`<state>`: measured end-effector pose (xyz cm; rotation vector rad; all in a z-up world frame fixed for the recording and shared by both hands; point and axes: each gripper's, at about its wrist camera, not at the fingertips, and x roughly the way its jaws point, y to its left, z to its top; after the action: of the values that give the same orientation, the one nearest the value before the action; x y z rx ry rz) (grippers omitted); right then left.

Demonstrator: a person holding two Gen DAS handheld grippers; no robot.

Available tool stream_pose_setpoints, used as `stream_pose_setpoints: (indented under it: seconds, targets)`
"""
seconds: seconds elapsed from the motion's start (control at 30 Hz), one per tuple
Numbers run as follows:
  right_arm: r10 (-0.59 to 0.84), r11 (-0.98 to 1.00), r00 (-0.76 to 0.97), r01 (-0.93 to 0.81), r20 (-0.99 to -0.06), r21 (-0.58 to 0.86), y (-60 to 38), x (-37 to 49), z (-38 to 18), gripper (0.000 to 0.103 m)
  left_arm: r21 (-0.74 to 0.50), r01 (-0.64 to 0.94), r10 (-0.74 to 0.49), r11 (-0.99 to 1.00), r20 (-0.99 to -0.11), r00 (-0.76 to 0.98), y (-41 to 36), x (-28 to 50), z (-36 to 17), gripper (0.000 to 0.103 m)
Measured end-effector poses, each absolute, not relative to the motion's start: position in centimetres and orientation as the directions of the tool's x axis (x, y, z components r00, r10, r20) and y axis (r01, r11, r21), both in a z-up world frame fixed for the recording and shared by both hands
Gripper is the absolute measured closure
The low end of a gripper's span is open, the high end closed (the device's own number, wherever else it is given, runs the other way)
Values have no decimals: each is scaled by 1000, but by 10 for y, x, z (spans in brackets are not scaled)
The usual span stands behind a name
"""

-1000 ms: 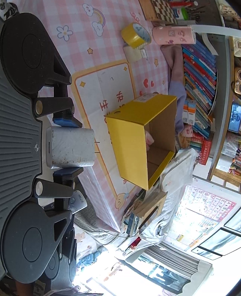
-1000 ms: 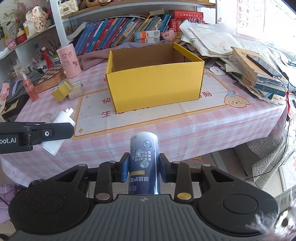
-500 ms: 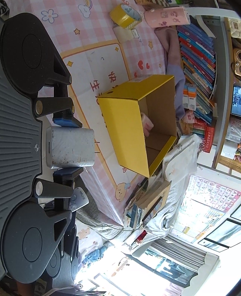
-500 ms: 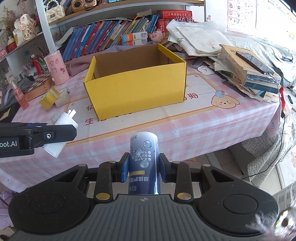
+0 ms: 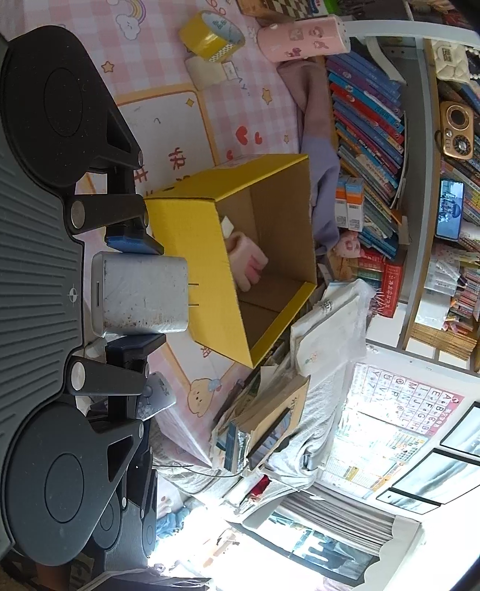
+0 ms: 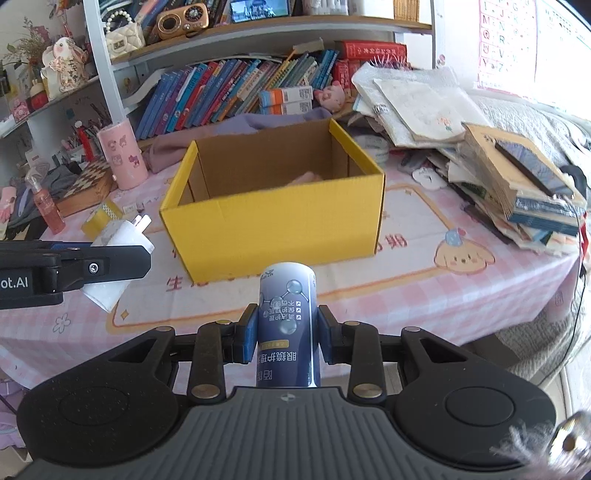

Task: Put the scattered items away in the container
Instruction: 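Lift the adapter and bottle and carry both over the yellow box, then open the left tool over the box while the right tool releases the bottle inside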

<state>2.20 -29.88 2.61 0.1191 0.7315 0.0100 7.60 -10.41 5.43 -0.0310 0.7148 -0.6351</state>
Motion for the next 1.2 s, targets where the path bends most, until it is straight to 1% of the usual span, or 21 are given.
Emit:
stream_pose_setpoints:
  seconds: [0.23, 0.4, 0.63, 0.83, 1.2]
  targets:
    - [96, 994, 796, -46, -597, 98, -318, 54, 52, 72, -210, 531, -548, 821, -549, 630, -127, 99, 76, 61]
    - [121, 993, 830, -97, -544, 73, -332, 81, 71, 72, -175, 507, -517, 844, -520, 680, -138, 119, 89, 61]
    - [159, 985, 852, -169, -498, 25, -343, 129, 87, 72, -90, 470, -444, 878, -518, 731, -150, 154, 94, 61]
    - [184, 976, 837, -216, -516, -2, -344, 172, 79, 72, -44, 467, -412, 883, -547, 729, -167, 180, 82, 61]
    - [208, 953, 751, -300, -627, -42, -338, 230, 41, 72, -5, 462, -354, 887, -649, 674, -185, 212, 39, 61]
